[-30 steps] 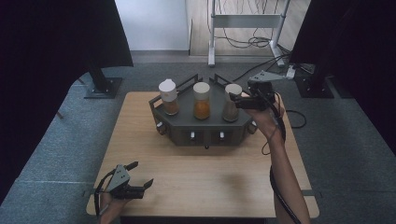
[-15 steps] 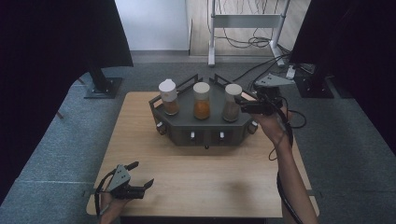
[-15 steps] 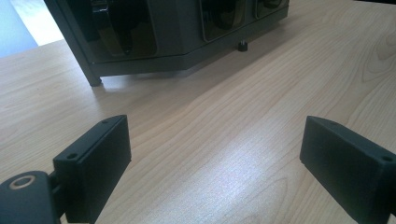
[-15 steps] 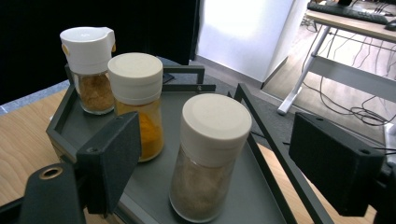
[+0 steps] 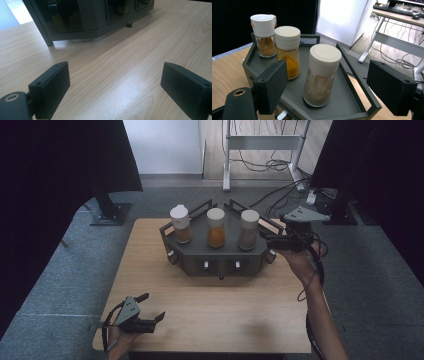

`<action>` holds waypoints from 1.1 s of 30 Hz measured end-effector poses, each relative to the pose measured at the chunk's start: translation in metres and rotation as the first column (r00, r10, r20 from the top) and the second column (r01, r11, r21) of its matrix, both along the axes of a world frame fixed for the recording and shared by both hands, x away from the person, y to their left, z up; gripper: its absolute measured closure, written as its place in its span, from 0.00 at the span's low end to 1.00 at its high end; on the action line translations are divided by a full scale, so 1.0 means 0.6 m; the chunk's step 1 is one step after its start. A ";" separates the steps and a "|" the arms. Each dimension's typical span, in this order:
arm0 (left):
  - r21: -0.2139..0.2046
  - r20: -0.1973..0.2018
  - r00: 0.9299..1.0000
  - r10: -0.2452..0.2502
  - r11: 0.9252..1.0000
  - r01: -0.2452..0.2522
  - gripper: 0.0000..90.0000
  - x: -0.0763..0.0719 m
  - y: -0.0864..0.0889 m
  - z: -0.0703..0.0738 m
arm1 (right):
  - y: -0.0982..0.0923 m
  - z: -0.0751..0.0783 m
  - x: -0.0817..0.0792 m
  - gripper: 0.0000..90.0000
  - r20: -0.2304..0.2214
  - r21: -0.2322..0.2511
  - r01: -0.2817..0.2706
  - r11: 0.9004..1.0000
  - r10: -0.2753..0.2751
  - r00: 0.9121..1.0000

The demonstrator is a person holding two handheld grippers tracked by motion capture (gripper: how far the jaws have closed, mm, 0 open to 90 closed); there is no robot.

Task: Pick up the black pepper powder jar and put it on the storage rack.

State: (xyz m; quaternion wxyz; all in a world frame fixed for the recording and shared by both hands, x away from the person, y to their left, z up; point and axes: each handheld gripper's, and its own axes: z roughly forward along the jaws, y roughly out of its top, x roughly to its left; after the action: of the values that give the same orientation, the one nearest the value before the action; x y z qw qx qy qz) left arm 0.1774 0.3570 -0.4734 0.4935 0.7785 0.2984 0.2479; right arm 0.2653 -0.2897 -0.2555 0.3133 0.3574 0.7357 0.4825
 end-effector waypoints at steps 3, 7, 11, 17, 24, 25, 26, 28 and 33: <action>-0.002 0.000 1.000 0.000 1.000 0.000 0.09 0.000 0.001 0.000 | -0.004 -0.002 -0.010 0.19 0.005 0.001 -0.002 1.000 0.002 1.000; -0.001 0.000 1.000 -0.001 1.000 0.001 0.09 0.000 0.000 0.000 | -0.008 -0.005 -0.023 0.19 0.008 0.000 -0.005 1.000 0.005 1.000; 0.000 0.001 1.000 -0.002 1.000 0.002 0.09 0.000 -0.001 0.000 | -0.014 -0.010 -0.034 0.19 0.009 0.002 -0.004 1.000 0.004 1.000; 0.001 0.001 1.000 -0.002 1.000 0.002 0.09 0.000 -0.001 0.000 | -0.024 -0.020 -0.050 0.19 0.012 0.007 -0.003 1.000 0.003 1.000; 0.004 0.001 1.000 -0.004 1.000 0.004 0.09 0.000 -0.002 0.000 | -0.036 -0.036 -0.074 0.19 0.013 0.015 -0.003 1.000 0.003 1.000; 0.004 0.001 1.000 -0.004 1.000 0.004 0.10 0.000 -0.002 0.000 | -0.038 -0.039 -0.077 0.19 0.017 0.015 -0.006 1.000 0.006 1.000; 0.004 0.001 1.000 -0.004 1.000 0.004 0.09 0.000 -0.002 0.000 | -0.039 -0.041 -0.081 0.19 0.017 0.016 -0.007 1.000 0.007 1.000; 0.003 0.000 1.000 -0.003 1.000 0.003 0.10 0.000 -0.002 0.000 | -0.041 -0.046 -0.087 0.19 0.018 0.012 -0.008 1.000 0.008 1.000; 0.004 -0.001 1.000 -0.003 1.000 0.003 0.09 0.000 -0.002 0.000 | -0.047 -0.054 -0.102 0.19 0.016 0.005 -0.011 1.000 0.011 1.000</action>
State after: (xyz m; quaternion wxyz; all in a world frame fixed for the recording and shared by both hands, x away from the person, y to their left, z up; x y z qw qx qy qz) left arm 0.1774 0.3558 -0.4735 0.4923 0.7799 0.2971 0.2474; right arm 0.2041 -0.3178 -0.2882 0.3156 0.3505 0.7338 0.4889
